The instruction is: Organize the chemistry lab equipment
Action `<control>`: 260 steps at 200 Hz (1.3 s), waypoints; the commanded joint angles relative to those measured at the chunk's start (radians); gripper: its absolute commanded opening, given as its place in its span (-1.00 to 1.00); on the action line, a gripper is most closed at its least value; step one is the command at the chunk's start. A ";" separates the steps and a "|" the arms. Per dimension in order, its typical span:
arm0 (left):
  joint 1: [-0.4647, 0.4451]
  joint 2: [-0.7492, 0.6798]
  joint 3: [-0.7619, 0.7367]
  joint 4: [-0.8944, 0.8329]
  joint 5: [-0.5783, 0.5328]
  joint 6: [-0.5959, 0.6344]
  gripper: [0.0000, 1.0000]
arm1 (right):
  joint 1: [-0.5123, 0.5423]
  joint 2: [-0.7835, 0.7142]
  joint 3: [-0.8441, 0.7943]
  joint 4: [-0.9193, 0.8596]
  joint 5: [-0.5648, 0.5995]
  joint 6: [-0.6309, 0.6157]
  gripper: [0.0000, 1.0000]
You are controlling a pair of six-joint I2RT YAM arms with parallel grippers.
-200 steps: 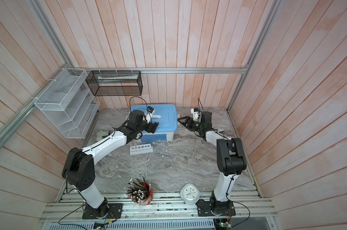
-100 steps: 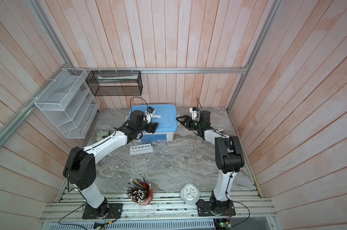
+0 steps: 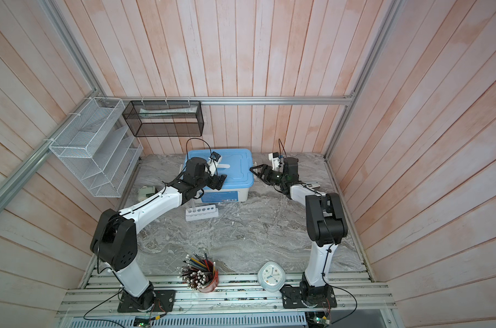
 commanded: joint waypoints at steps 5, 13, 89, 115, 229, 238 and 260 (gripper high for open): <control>-0.007 0.019 -0.013 -0.024 -0.016 0.024 0.88 | 0.012 0.039 0.022 0.037 -0.005 0.019 0.48; -0.007 0.018 -0.021 -0.019 -0.016 0.024 0.87 | 0.014 0.042 0.027 0.037 -0.005 0.021 0.48; -0.007 0.015 -0.038 -0.004 -0.005 0.016 0.88 | 0.038 0.053 0.062 -0.031 0.039 -0.005 0.44; -0.007 0.008 -0.050 0.001 -0.005 0.016 0.88 | 0.047 0.051 0.071 -0.057 0.056 -0.018 0.37; -0.007 -0.025 -0.082 0.013 0.010 0.019 0.88 | 0.059 0.022 0.083 -0.128 0.114 -0.037 0.12; -0.007 -0.028 -0.084 0.015 0.011 0.019 0.88 | 0.062 0.021 0.087 -0.136 0.120 -0.040 0.11; -0.007 -0.034 -0.091 0.018 0.013 0.019 0.88 | 0.066 0.019 0.096 -0.155 0.132 -0.049 0.09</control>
